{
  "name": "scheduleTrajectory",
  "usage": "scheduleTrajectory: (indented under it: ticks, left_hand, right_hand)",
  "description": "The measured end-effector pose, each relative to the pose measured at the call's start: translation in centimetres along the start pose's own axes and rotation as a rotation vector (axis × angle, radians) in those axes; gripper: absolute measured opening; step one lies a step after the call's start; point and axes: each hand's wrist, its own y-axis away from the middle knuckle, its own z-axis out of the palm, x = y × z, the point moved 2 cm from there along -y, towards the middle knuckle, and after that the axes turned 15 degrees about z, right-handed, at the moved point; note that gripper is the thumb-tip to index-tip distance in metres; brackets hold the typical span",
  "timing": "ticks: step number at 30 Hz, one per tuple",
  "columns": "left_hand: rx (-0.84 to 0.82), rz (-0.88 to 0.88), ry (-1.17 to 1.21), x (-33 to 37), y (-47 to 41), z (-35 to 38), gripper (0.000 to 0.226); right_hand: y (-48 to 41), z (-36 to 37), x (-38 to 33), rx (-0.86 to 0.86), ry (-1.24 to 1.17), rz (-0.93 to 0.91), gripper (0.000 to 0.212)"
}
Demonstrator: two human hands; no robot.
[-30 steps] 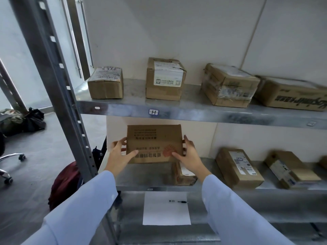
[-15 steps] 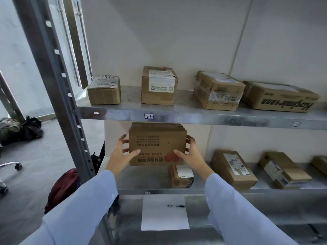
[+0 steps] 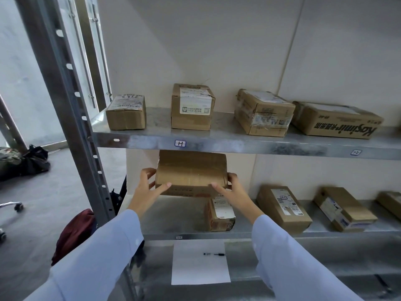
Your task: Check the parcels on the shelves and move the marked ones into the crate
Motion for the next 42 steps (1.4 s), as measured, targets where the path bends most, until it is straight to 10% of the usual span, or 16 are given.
scheduleTrajectory:
  ticks: [30, 42]
  left_hand:
    - [0.039, 0.078, -0.092, -2.3, 1.2, -1.0, 0.084]
    - [-0.036, 0.077, -0.073, -2.1, -1.0, -3.4, 0.085]
  right_hand:
    - [0.4, 1.6, -0.1, -0.013, -0.035, -0.046, 0.077]
    - [1.2, 0.7, 0.6, -0.135, 0.067, -0.079, 0.113]
